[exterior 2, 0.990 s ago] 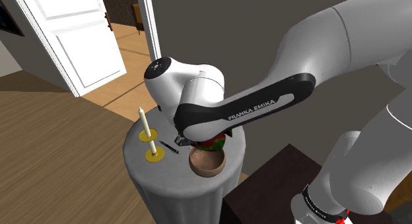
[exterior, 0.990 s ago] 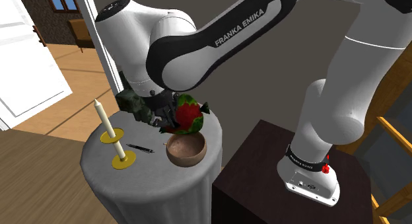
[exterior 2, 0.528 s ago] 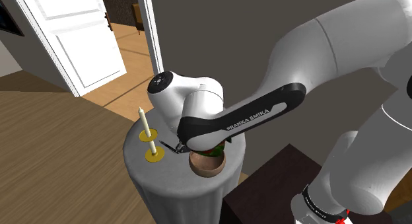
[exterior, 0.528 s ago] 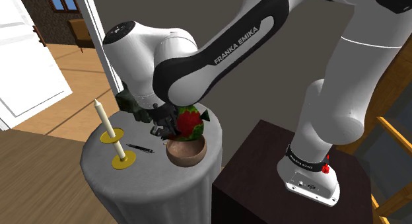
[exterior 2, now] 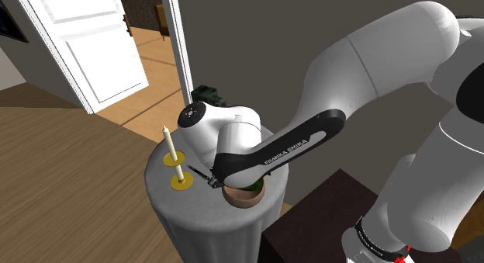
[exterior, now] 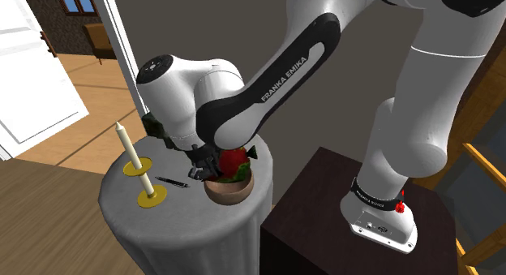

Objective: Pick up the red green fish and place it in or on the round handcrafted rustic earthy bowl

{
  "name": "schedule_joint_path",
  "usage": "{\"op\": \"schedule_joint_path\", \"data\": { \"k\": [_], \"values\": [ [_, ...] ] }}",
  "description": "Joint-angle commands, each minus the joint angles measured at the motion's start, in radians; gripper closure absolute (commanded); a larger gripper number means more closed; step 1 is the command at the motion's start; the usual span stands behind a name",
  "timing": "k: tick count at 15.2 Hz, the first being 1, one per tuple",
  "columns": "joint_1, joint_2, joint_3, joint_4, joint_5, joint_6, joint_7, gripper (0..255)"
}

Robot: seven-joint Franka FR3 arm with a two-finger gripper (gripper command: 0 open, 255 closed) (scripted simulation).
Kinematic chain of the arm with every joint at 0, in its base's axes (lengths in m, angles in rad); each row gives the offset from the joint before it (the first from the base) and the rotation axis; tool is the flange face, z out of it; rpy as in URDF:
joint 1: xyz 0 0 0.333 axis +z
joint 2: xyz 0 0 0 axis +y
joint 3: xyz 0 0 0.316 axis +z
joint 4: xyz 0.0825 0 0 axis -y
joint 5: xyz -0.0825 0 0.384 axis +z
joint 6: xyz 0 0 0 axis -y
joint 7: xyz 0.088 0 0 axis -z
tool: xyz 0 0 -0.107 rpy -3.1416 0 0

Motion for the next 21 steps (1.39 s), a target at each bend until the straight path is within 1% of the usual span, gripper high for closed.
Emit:
{"op": "schedule_joint_path", "data": {
  "k": [1, 7, 8, 13, 17, 21],
  "values": [
    [0.001, 0.007, 0.000, -0.002, -0.005, 0.008, 0.006, 255],
    [0.001, 0.007, 0.000, -0.002, -0.005, 0.008, 0.006, 255],
    [0.001, 0.007, 0.000, -0.001, -0.005, 0.008, 0.006, 0],
    [0.001, 0.007, 0.000, -0.001, -0.005, 0.008, 0.006, 0],
    [0.013, -0.037, 0.014, 0.082, 0.038, -0.113, -0.021, 0],
    [0.013, -0.037, 0.014, 0.082, 0.038, -0.113, -0.021, 0]
  ]
}}
